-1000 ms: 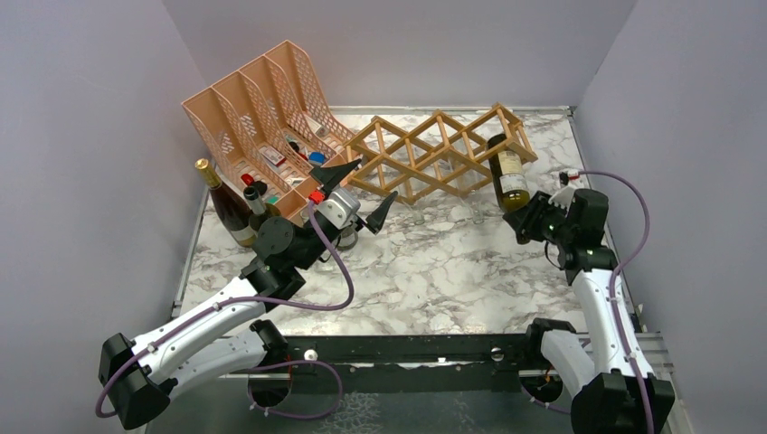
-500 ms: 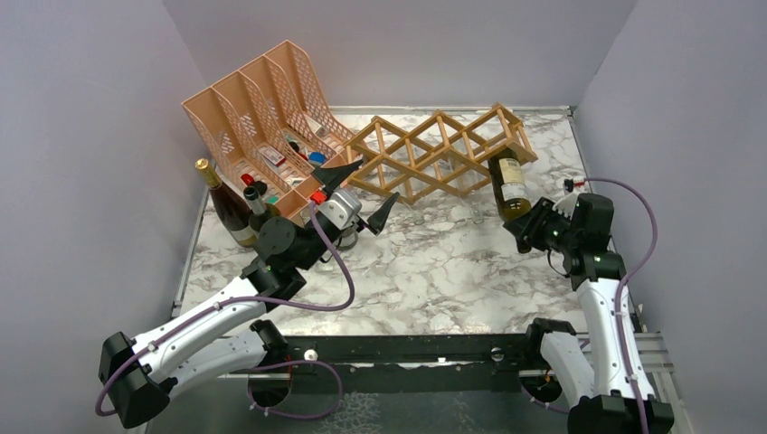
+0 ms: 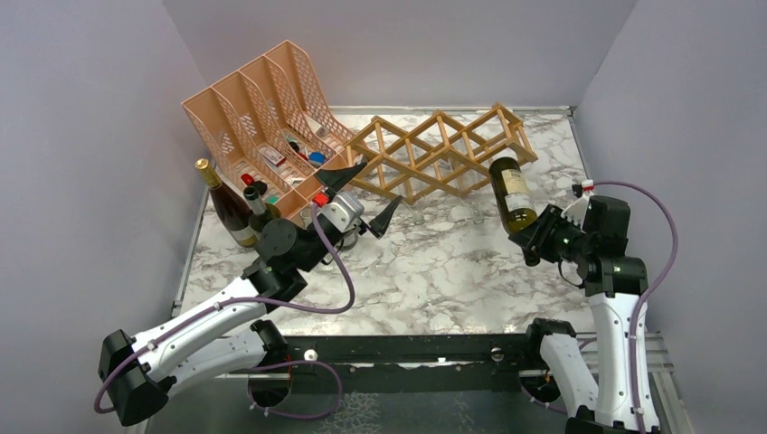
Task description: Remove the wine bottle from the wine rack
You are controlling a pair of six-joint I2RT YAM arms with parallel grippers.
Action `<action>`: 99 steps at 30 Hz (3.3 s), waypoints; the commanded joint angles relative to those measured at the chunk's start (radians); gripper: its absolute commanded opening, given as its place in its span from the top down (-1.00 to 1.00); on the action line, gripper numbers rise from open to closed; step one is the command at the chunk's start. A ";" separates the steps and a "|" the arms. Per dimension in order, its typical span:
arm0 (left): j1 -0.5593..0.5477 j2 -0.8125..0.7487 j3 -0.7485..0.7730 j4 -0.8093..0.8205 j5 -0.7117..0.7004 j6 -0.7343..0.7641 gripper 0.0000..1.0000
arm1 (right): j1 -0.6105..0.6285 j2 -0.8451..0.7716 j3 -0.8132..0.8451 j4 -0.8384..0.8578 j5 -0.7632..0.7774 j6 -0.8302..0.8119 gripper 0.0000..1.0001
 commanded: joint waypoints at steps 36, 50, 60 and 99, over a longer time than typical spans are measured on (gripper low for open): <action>-0.264 0.266 0.177 -0.456 0.335 0.320 -0.93 | 0.452 0.223 0.092 -0.142 -0.323 -0.185 0.99; -0.354 0.552 0.350 -0.605 0.177 0.449 -0.97 | 0.574 0.253 0.088 -0.121 -0.288 -0.166 0.99; -0.397 0.646 0.377 -0.614 0.070 0.468 -0.92 | 0.589 0.237 0.087 -0.128 -0.281 -0.160 0.98; -0.402 0.050 -0.145 -0.128 -0.533 -0.030 0.20 | 0.592 0.208 0.501 -0.102 0.277 -0.039 -0.87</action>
